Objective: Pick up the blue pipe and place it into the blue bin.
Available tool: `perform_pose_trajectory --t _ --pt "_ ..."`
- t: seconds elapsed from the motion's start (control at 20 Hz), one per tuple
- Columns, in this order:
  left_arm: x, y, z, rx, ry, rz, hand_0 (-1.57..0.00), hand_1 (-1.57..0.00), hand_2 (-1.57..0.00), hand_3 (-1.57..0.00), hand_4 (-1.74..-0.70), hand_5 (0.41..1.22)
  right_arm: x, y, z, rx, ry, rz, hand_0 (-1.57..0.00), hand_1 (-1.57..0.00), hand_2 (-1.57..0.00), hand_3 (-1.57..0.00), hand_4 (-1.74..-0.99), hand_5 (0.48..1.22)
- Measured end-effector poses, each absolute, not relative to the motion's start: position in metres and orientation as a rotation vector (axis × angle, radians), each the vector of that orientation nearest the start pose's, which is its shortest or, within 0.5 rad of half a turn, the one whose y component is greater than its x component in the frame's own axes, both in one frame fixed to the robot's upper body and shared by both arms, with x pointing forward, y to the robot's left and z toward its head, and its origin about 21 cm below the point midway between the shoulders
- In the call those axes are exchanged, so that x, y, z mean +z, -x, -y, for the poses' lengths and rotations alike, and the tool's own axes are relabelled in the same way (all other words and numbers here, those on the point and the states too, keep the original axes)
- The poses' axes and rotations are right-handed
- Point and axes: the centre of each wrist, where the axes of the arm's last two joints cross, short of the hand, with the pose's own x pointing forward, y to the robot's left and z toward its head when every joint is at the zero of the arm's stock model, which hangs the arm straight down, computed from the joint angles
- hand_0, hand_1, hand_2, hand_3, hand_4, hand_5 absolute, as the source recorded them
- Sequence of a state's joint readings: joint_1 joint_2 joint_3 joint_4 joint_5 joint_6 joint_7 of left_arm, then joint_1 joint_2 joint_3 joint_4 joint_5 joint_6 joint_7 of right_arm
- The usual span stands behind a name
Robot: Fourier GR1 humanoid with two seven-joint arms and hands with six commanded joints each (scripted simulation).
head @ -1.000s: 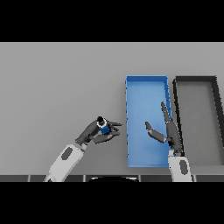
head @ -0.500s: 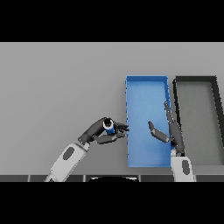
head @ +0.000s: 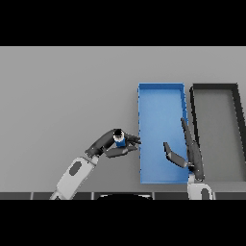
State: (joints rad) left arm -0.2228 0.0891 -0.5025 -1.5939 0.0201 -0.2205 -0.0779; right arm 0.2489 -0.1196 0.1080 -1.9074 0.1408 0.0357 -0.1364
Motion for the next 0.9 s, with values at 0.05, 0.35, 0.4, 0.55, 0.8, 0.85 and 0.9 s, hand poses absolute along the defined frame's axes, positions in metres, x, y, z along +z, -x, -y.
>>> perform_pose_trajectory --t 0.05,0.35,0.4,0.55,0.8,0.85,0.9 --pt "0.048 -0.259 -0.106 -0.741 0.577 1.724 -1.57 -1.57 -1.57 -1.57 -1.47 1.221 0.047 -0.187 0.247 0.270 0.028 1.791 0.00 -0.03 -0.11 0.00 -1.209 0.609" --pt "0.048 -0.255 -0.103 -0.758 0.589 1.723 -1.57 -1.57 -1.57 -1.57 -1.47 1.221 0.119 -0.212 0.234 0.531 -0.314 1.757 0.00 -0.01 -0.10 0.00 -1.255 0.560" --pt "0.048 -0.255 -0.105 -0.759 0.574 1.718 -1.57 -1.57 -1.57 -1.57 -1.47 1.221 0.129 -0.217 0.229 0.573 -0.323 1.753 0.00 -0.01 -0.10 0.00 -1.261 0.560" --pt "0.051 -0.254 -0.107 -0.769 0.577 1.720 -1.57 -1.57 -1.57 -1.57 -1.47 1.221 0.150 -0.224 0.214 0.743 -0.336 1.733 0.00 0.00 -0.07 0.00 -1.291 0.558" --pt "0.052 -0.263 -0.104 -0.765 0.560 1.722 -1.57 -1.57 -1.57 -1.57 -1.47 1.221 0.170 -0.234 0.178 0.906 -0.449 1.724 0.00 0.00 -0.04 0.00 -1.294 0.560" --pt "0.050 -0.262 -0.105 -0.775 0.571 1.720 -1.57 -1.57 -1.57 -1.57 -1.47 1.221 0.173 -0.239 0.172 0.921 -0.470 1.708 0.00 0.00 -0.04 0.00 -1.282 0.555" --pt "0.047 -0.263 -0.106 -0.777 0.575 1.731 -1.57 -1.57 -1.57 -1.57 -1.46 1.221 0.173 -0.243 0.166 0.936 -0.473 1.687 0.00 0.00 -0.05 0.00 -1.268 0.555"
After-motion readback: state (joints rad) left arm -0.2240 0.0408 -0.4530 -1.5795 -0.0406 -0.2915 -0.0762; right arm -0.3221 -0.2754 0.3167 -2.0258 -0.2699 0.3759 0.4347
